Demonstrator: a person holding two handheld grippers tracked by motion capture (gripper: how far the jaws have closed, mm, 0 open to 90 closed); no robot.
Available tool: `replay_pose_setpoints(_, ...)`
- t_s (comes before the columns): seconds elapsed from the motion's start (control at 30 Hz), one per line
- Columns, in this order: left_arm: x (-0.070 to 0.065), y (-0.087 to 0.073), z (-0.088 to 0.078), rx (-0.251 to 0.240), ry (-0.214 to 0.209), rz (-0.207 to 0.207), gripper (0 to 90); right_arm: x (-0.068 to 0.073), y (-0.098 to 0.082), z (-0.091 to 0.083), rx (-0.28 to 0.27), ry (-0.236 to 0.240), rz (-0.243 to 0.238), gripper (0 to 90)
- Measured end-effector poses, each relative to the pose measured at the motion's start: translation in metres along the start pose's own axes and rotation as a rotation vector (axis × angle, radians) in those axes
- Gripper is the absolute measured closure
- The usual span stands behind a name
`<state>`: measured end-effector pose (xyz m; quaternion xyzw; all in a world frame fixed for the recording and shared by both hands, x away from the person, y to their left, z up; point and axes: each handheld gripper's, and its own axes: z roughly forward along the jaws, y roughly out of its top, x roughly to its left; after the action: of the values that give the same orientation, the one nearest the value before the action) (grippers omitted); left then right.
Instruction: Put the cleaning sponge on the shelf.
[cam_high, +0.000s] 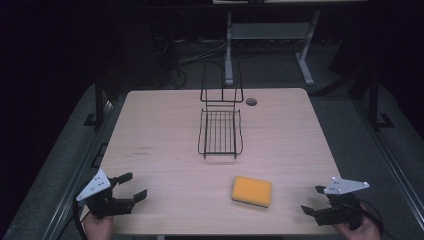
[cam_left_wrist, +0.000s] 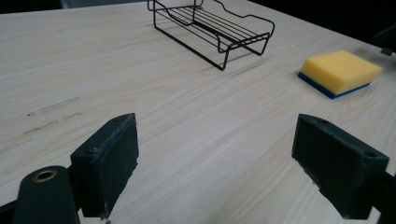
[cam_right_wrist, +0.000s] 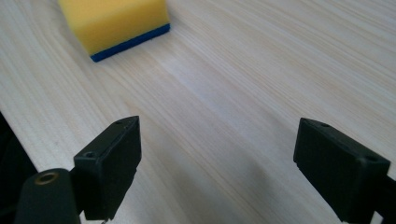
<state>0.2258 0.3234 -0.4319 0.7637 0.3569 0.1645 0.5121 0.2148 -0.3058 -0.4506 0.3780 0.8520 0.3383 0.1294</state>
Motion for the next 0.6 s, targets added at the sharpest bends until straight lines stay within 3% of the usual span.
replay_pose_setpoints(0.6, -0.004, 0.001, 0.003, 0.004, -0.025, 0.015, 14.0, 0.007, 0.009, 0.000, 0.020, 0.027, -0.043, 14.6)
